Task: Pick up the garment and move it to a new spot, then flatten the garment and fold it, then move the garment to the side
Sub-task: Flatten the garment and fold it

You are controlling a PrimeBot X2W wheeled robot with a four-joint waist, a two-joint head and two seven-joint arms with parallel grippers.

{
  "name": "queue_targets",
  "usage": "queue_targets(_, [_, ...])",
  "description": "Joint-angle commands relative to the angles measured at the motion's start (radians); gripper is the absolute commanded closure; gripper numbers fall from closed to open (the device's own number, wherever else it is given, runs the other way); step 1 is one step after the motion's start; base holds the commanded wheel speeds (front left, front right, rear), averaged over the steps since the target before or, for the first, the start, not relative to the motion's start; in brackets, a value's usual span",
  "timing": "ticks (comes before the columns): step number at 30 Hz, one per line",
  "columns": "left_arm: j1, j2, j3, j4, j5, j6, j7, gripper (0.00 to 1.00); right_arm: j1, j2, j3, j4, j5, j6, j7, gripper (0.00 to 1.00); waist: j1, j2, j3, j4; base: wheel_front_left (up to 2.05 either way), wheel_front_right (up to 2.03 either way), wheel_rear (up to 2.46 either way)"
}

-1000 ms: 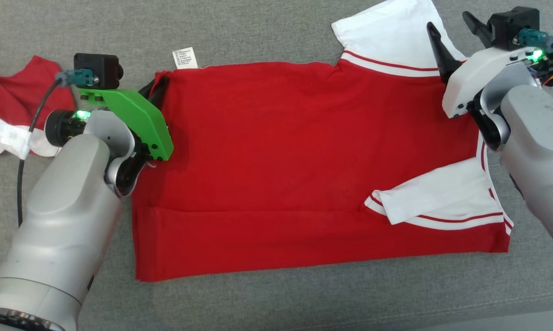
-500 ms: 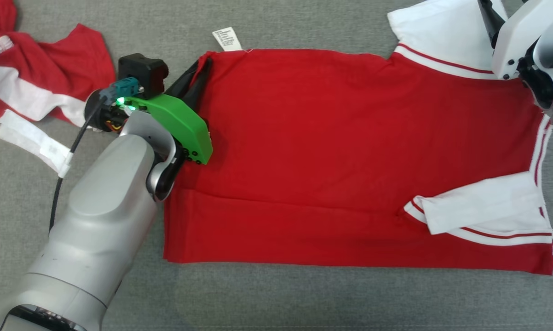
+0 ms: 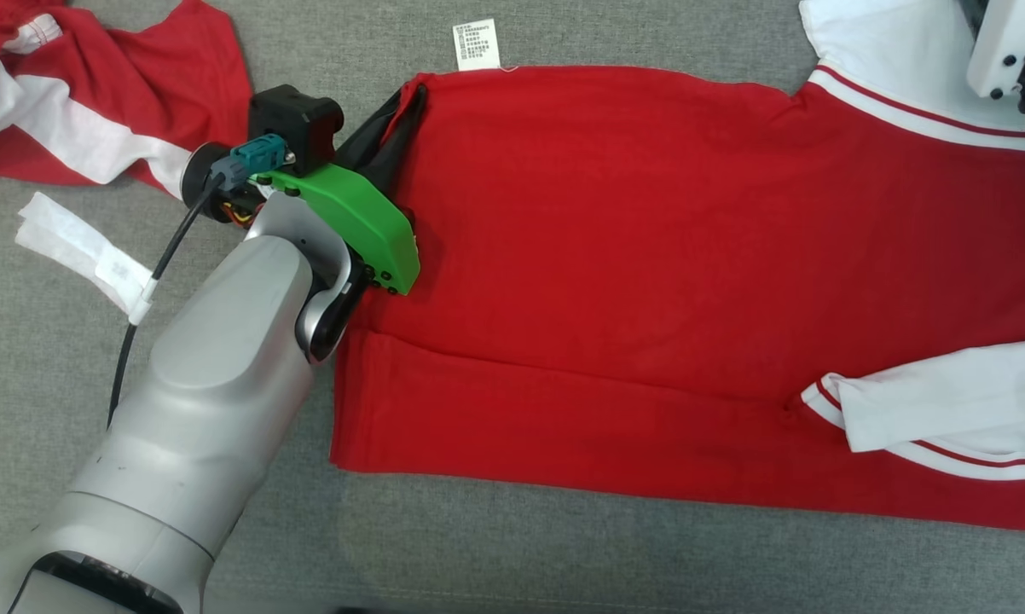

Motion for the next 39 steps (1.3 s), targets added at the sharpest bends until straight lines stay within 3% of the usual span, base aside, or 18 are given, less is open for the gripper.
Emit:
queue_targets(1, [-0.017,0.005,0.006,0.007,-0.001,0.008,-0.008,1.00,0.045,0.023,0.023,-0.004,0.015,0.001,0.034,1.00,-0.0001,0.0000,0.001,-0.005,0.00,0.00,0.00])
queue_targets(6, [-0.017,0.016,0.020,0.019,-0.009,0.016,-0.032,1.00,0.034,-0.009,0.050,-0.048,0.036,0.001,-0.010,1.00,-0.0001,0.0000,-0.012,-0.030,0.00,0.00,0.00])
queue_targets(11, [0.000,0.025,0.037,0.041,-0.016,0.019,-0.055,1.00,0.040,-0.031,0.060,-0.067,0.031,0.000,-0.154,1.00,-0.0001,0.0000,-0.047,-0.057,0.00,0.00,0.00])
queue_targets(18, [0.052,0.037,0.056,0.062,-0.025,0.023,-0.075,1.00,0.155,-0.038,0.069,-0.117,0.059,0.000,-0.373,1.00,-0.0001,0.0000,-0.121,-0.106,0.00,0.00,0.00])
queue_targets(25, [0.109,0.067,0.074,0.053,-0.008,0.030,-0.084,1.00,0.287,-0.055,0.044,-0.204,0.070,0.000,-0.461,1.00,-0.0001,0.0000,-0.168,-0.141,0.00,0.00,0.00])
queue_targets(33, [0.174,0.100,0.096,-0.003,0.037,0.055,-0.085,1.00,0.492,-0.057,-0.204,-0.447,-0.068,0.000,-0.465,1.00,-0.0001,0.0000,-0.201,-0.174,0.00,0.00,0.00])
queue_targets(39, [0.248,0.122,0.139,-0.079,0.067,0.071,-0.084,1.00,0.703,-0.010,-0.370,-0.579,-0.162,0.000,-0.465,1.00,-0.0001,0.0000,-0.219,-0.179,0.00,0.00,0.00])
